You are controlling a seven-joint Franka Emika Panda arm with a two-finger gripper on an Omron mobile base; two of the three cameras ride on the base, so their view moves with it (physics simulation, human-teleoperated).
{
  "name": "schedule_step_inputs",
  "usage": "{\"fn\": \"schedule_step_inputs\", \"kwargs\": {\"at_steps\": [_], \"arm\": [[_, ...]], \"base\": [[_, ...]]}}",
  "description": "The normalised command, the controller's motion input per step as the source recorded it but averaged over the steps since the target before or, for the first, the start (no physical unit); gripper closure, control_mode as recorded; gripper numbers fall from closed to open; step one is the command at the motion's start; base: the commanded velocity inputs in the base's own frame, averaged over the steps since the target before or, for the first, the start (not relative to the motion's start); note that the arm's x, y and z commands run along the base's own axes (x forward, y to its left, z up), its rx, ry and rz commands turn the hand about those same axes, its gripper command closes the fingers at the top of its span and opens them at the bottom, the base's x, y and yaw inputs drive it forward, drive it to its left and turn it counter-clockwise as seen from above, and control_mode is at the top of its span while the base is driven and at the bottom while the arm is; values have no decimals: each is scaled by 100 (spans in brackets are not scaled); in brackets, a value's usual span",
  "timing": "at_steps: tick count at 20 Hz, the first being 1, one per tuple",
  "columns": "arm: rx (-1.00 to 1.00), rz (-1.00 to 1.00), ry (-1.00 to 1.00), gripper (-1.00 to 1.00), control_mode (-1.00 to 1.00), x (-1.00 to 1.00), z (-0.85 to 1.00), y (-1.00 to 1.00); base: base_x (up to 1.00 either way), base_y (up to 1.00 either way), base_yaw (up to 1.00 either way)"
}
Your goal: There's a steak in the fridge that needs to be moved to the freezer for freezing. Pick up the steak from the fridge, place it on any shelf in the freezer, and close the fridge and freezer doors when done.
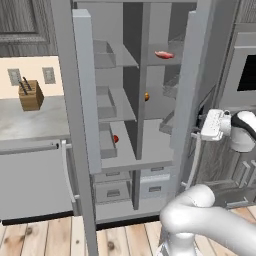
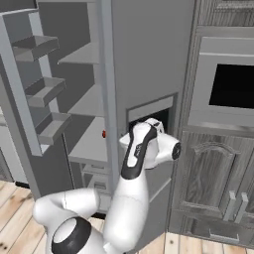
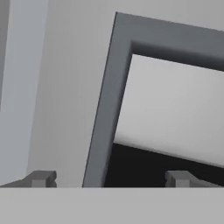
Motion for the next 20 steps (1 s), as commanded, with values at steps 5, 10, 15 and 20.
{"fn": "schedule_step_inputs", "kwargs": {"at_steps": [5,10,15,20], "arm": [[0,-2,3,-100,-100,81,0,14],[0,0,1,-100,-100,82,0,0],[0,0,2,-100,-100,72,0,1],[0,-1,0,-100,-100,50,0,12]], "base": [[0,0,0],[0,0,0],[0,0,0],[0,0,0]]}}
